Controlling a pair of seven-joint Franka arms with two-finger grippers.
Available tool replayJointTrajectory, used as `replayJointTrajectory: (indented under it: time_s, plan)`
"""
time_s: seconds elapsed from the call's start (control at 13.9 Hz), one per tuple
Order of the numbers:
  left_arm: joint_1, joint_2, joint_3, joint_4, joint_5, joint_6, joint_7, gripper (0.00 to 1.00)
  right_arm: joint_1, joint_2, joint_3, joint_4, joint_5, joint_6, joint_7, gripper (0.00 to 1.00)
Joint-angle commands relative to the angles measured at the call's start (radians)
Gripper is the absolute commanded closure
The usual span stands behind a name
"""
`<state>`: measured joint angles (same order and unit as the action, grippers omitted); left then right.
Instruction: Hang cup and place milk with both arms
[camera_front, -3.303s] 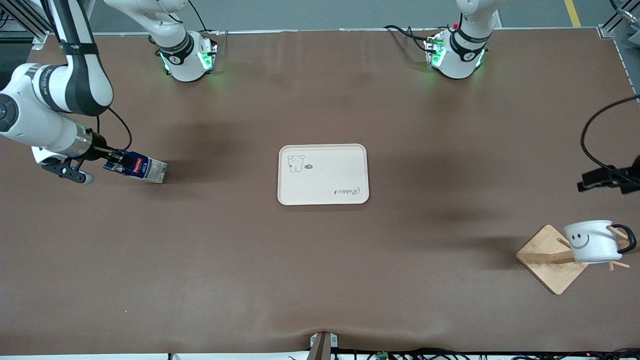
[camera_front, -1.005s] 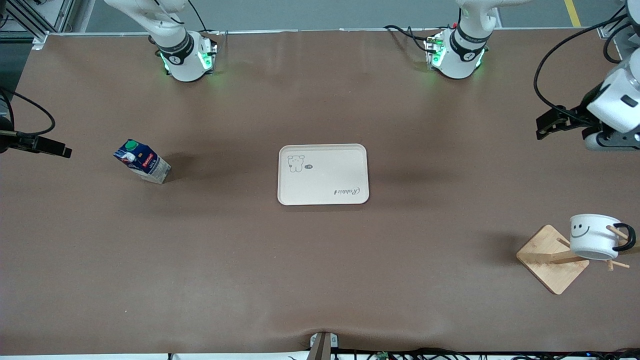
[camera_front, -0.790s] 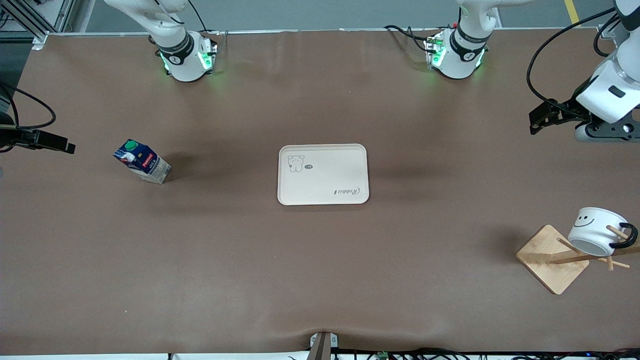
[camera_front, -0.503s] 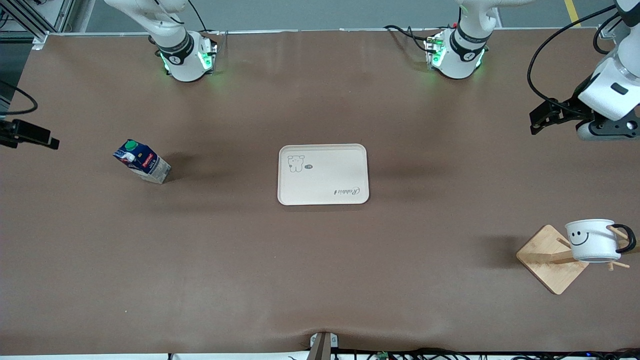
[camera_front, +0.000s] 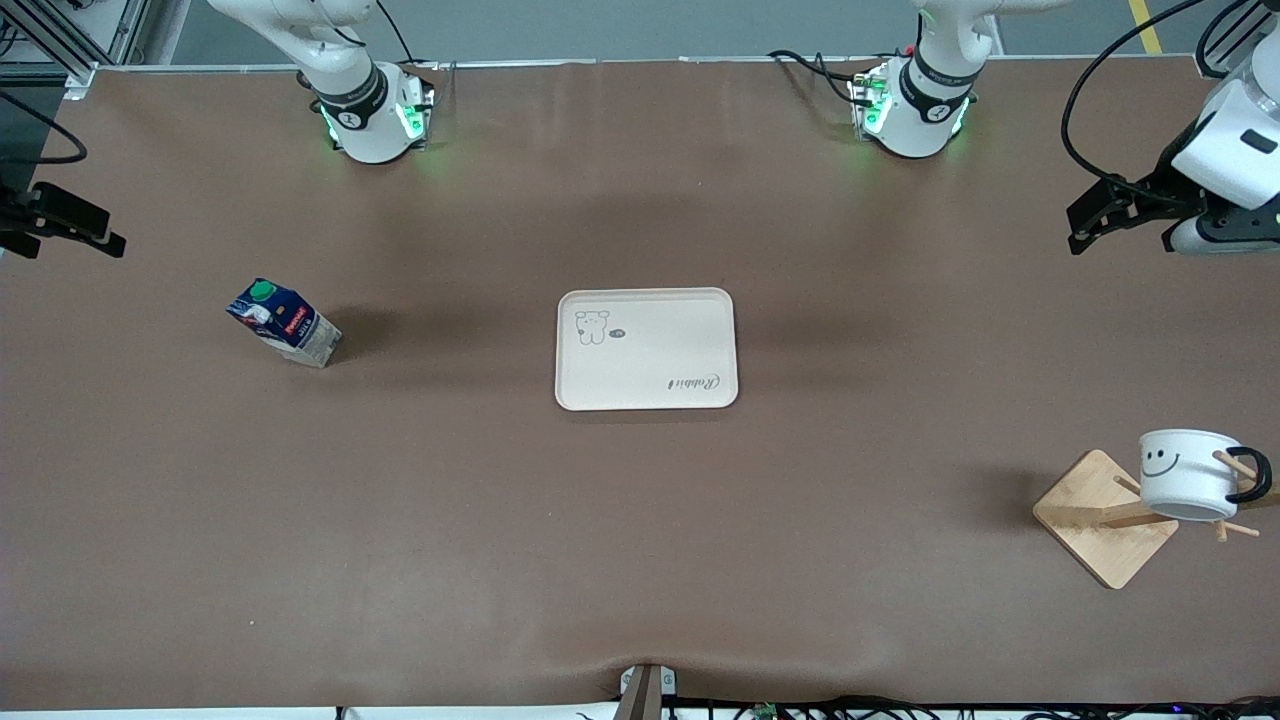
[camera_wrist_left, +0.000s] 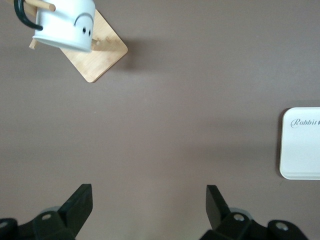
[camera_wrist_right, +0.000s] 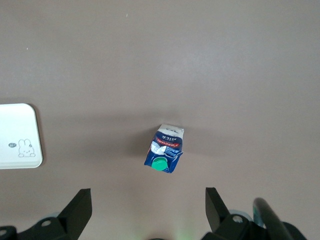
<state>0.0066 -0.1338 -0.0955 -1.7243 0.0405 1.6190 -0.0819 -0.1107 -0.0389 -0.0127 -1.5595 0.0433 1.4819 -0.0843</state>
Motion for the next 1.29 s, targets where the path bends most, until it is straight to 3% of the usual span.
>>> replayJointTrajectory:
  time_s: [0.0,0.36,0.65,1.22]
  plan:
    - [-0.007,-0.02,0.0,-0.004,-0.017,-0.022,-0.001,0.0,-0.069,-0.036,-0.001,0.012,0.007,0.003,-0.011,0.0]
    - [-0.007,-0.017,0.002,0.003,-0.034,-0.022,-0.006,0.0,-0.075,-0.035,0.002,0.012,0.009,-0.014,0.002,0.0]
    - [-0.002,0.052,0.002,0.08,-0.034,-0.034,-0.009,0.0,-0.069,-0.036,0.002,0.013,0.01,-0.017,0.002,0.0]
    - [-0.007,0.062,0.002,0.086,-0.03,-0.036,-0.015,0.0,-0.072,-0.036,0.002,0.012,0.012,-0.029,0.002,0.0]
